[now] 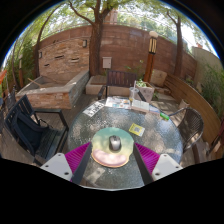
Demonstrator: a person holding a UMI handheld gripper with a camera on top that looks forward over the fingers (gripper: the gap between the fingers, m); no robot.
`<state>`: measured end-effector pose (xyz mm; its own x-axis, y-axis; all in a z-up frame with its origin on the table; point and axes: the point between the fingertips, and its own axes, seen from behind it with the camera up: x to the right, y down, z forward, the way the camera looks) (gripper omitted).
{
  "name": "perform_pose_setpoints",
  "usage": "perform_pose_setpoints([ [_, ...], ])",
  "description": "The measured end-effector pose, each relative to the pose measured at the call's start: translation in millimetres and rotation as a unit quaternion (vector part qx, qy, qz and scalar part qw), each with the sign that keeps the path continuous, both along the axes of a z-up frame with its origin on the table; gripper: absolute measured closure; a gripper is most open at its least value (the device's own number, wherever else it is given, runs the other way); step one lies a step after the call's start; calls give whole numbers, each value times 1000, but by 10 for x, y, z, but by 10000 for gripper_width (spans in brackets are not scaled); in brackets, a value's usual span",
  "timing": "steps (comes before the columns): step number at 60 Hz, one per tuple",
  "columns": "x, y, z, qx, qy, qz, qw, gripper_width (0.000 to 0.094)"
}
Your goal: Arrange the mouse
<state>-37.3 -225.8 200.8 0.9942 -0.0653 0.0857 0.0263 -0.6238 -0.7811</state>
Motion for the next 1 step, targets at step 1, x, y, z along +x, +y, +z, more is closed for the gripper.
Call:
perform_pose_setpoints([
  [1,3,-1,0,0,-1,0,1000,80],
])
